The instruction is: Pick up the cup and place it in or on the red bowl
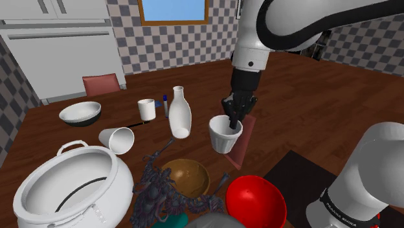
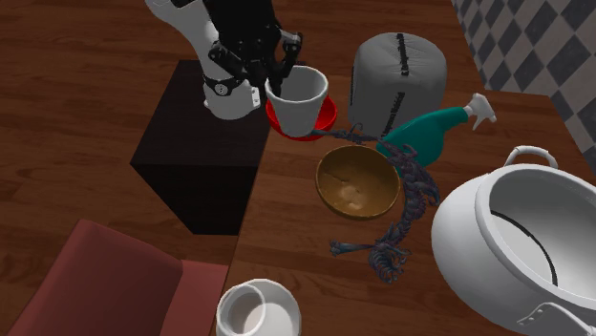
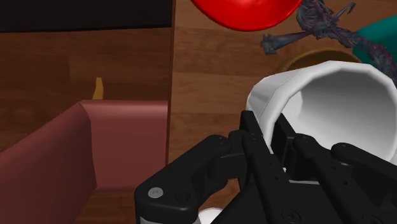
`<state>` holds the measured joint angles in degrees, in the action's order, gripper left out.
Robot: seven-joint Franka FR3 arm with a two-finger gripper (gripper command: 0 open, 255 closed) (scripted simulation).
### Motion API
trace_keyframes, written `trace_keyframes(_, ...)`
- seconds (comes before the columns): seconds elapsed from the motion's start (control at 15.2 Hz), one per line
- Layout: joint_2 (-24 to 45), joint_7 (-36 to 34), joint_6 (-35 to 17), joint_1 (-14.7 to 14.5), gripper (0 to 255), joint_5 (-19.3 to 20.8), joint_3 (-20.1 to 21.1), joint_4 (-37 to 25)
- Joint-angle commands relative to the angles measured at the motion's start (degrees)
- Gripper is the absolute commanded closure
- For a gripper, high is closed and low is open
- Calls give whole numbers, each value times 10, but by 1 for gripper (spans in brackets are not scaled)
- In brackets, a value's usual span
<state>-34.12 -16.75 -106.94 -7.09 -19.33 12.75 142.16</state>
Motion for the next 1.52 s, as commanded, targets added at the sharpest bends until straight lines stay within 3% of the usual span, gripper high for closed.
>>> trace_keyframes(0.0, -50, -7, 20, -9, 255, -8, 0, 29)
trace_keyframes(0.66, -280, -82, 143, -71, 255, -50, 18, 121)
trace_keyframes(1.45, -289, -65, 61, -84, 255, -80, 46, 214)
